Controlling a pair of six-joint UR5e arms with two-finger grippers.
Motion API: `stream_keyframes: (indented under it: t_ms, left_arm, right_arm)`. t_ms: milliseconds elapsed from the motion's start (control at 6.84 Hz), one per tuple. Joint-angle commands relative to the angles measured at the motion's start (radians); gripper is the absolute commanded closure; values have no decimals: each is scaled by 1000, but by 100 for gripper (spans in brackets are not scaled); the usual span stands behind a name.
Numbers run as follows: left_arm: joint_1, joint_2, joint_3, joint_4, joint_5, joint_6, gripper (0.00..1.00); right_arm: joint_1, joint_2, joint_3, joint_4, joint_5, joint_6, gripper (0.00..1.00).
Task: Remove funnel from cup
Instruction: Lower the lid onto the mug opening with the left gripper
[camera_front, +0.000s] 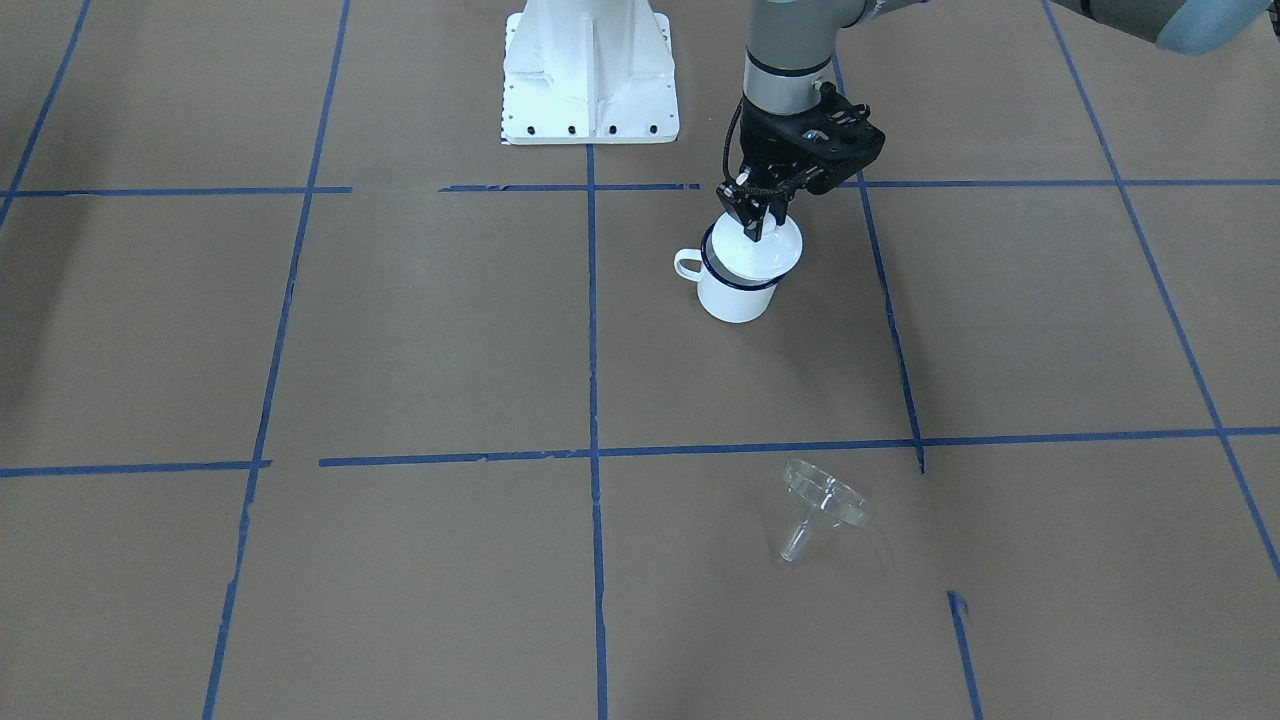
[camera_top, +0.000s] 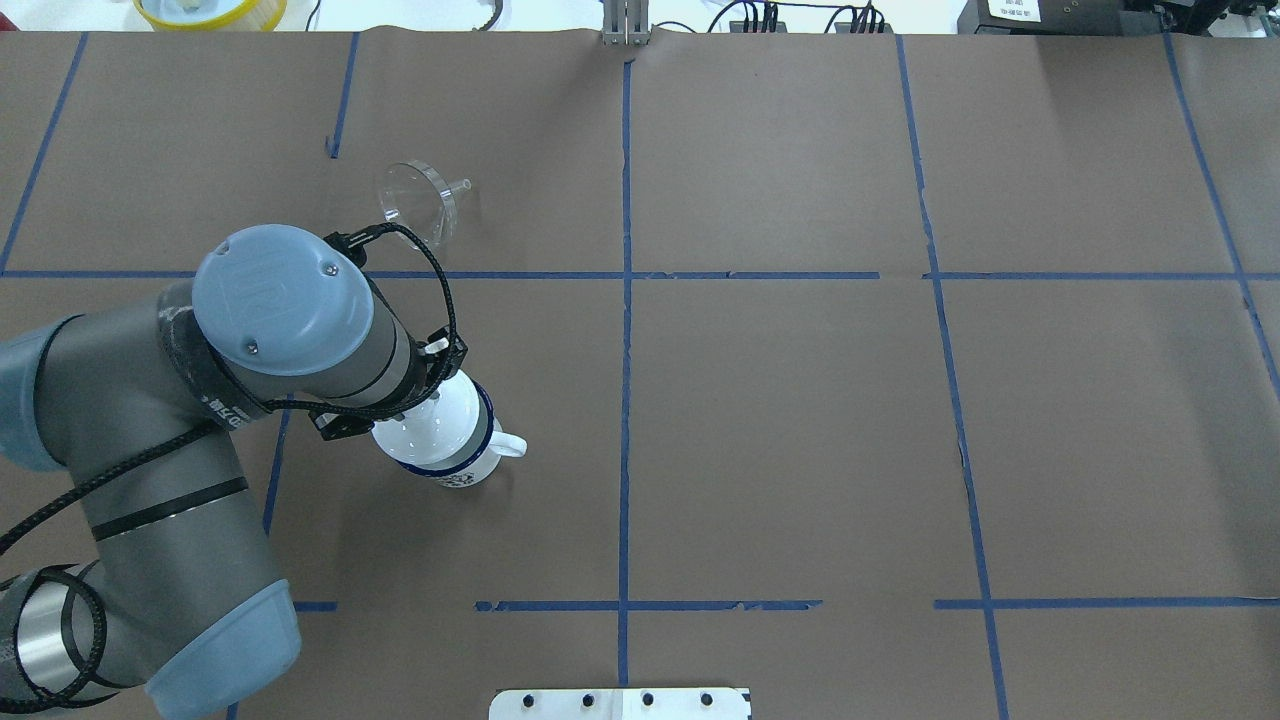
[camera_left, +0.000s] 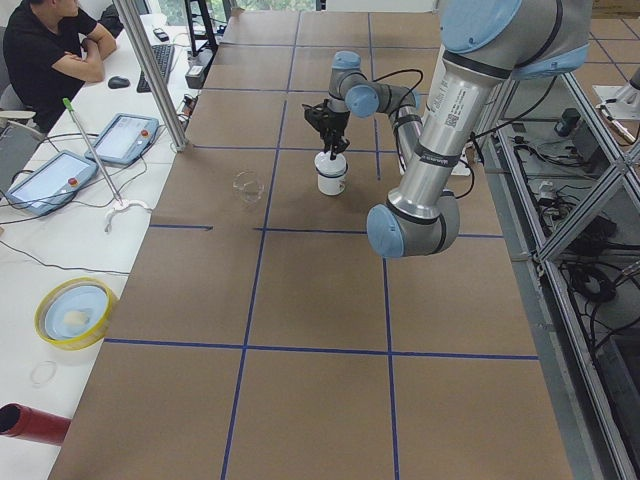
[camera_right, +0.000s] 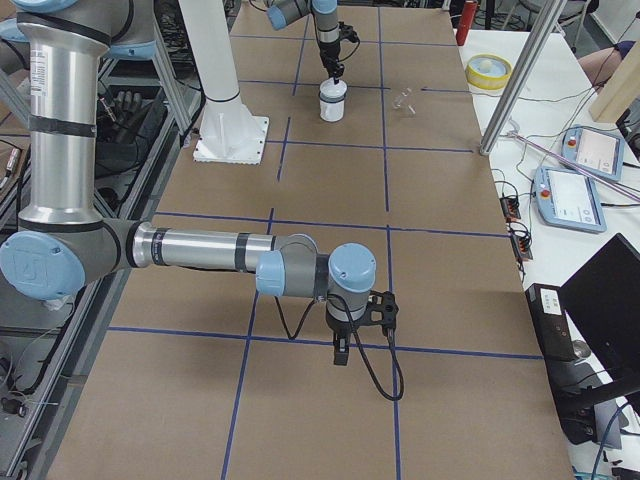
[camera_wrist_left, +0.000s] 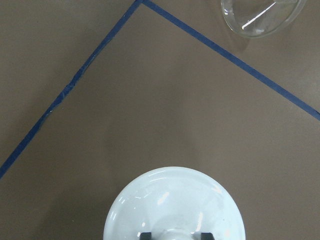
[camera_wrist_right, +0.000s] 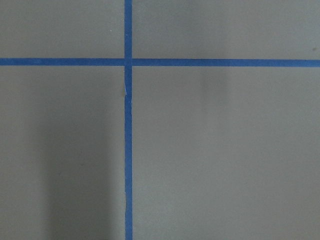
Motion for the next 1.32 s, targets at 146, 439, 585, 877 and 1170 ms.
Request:
stream_keyframes:
  t_ms: [146,439,585,877,1170]
  left_arm:
    - [4,-2,2,0,-3,-1,100]
    - [9,-5,12,-3,-3,-1,100]
    - [9,-11,15,0,-3,-1,100]
    - [9,-12,17,-3,-3,0,100]
    - [9,-12,18,-9,-3,-1,100]
  right_arm:
    - [0,0,0,0,0,0,0]
    - [0,0,-1,0,0,0,0]
    - [0,0,-2,0,0,0,0]
    - [0,0,0,0,0,0,0]
    - [0,0,0,0,0,0,0]
